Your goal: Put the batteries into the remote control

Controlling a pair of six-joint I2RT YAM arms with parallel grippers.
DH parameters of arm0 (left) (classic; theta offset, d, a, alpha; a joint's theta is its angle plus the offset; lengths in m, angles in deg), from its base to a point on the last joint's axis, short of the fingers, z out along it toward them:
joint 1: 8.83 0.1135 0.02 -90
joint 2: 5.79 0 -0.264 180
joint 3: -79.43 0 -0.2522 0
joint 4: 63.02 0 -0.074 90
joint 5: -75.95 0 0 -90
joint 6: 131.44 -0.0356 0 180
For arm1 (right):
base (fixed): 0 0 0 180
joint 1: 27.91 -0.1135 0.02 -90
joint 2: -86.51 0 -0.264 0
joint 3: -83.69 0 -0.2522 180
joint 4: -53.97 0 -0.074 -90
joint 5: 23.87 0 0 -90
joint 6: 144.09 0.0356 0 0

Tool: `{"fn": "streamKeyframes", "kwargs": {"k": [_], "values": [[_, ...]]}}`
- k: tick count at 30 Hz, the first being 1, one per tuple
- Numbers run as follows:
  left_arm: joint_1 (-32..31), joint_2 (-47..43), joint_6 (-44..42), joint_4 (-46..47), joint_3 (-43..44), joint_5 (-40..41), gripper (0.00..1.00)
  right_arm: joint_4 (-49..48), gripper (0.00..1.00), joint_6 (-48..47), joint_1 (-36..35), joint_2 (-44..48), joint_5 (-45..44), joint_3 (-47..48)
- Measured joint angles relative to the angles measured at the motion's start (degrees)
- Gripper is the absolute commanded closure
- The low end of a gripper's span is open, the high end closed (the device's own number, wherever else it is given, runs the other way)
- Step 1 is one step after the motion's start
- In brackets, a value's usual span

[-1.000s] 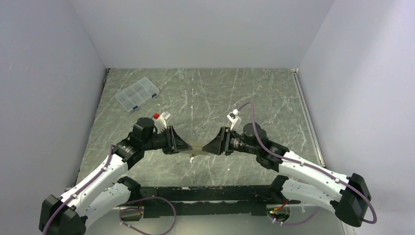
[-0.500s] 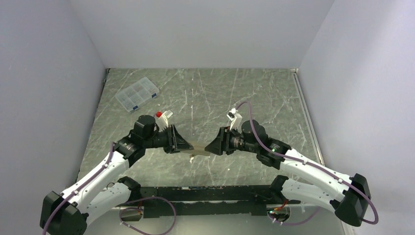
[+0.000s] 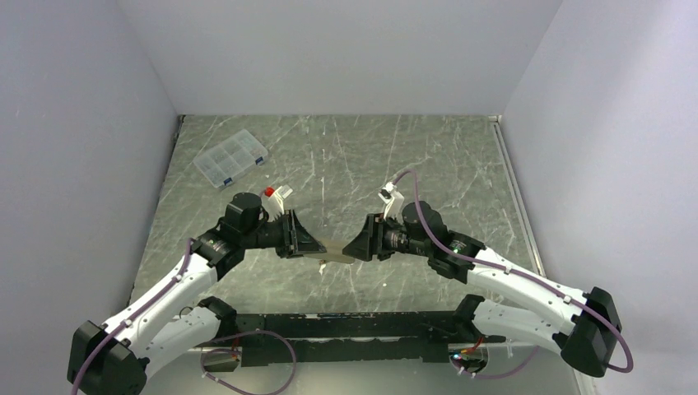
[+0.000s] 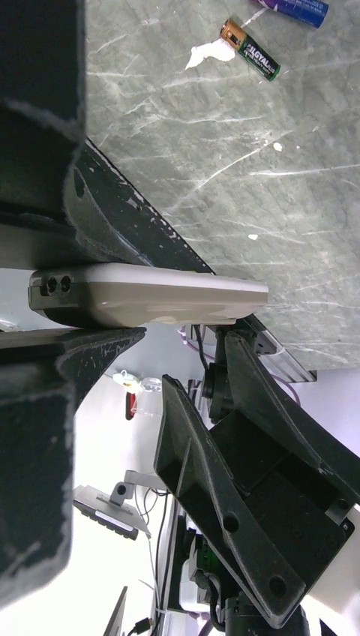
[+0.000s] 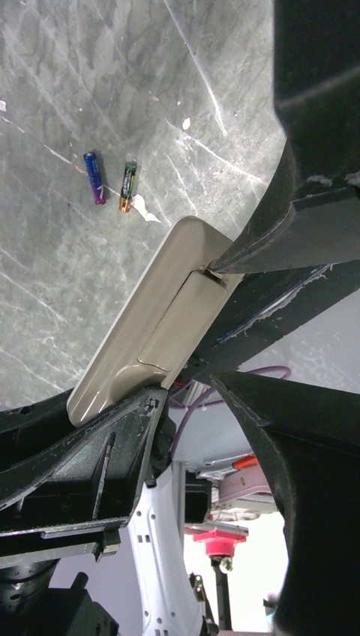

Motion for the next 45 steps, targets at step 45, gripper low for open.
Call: {"fn": "streamKeyframes", "kwargs": {"k": [45], "values": [[0.00,-0.13,0.20,-0.24,-0.02,-1.81,1.00,-11.89,0.47,11.04,-0.98,3.96,-0.52,-8.63]]}}
